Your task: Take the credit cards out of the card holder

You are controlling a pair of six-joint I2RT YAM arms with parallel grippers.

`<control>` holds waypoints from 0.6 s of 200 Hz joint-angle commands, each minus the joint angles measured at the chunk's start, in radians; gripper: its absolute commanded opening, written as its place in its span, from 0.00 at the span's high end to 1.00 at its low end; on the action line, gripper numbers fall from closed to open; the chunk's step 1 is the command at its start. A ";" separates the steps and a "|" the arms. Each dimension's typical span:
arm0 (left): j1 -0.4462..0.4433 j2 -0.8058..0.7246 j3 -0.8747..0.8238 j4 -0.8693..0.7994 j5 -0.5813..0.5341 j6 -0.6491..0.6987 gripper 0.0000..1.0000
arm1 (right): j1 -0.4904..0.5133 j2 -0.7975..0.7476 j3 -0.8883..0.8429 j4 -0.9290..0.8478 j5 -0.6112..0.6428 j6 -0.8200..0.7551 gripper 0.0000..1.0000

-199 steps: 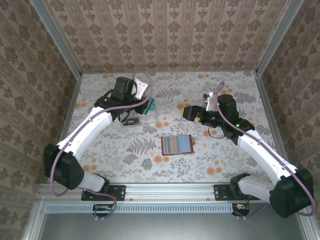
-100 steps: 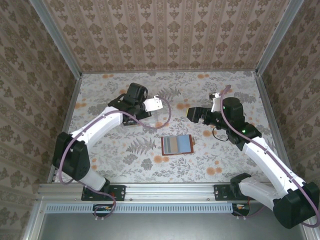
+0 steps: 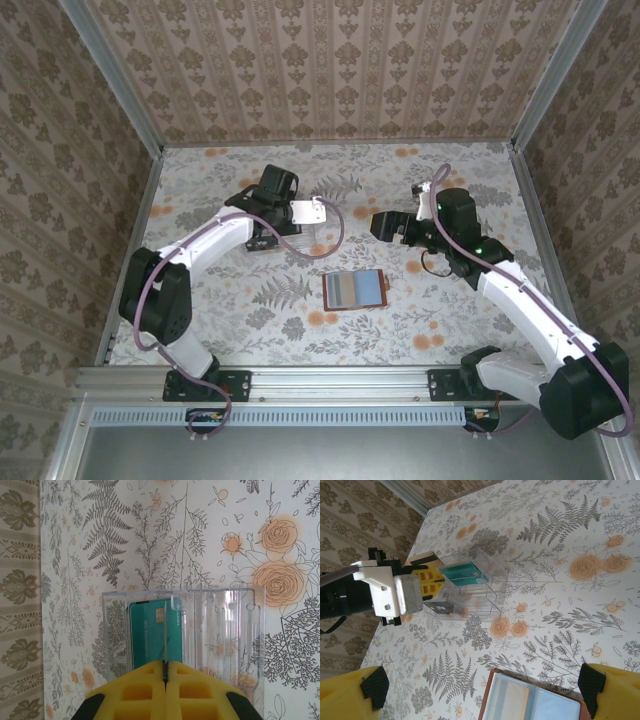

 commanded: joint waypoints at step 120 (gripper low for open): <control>0.034 0.083 0.059 0.023 0.025 0.007 1.00 | -0.015 0.078 0.052 0.016 -0.050 0.000 0.00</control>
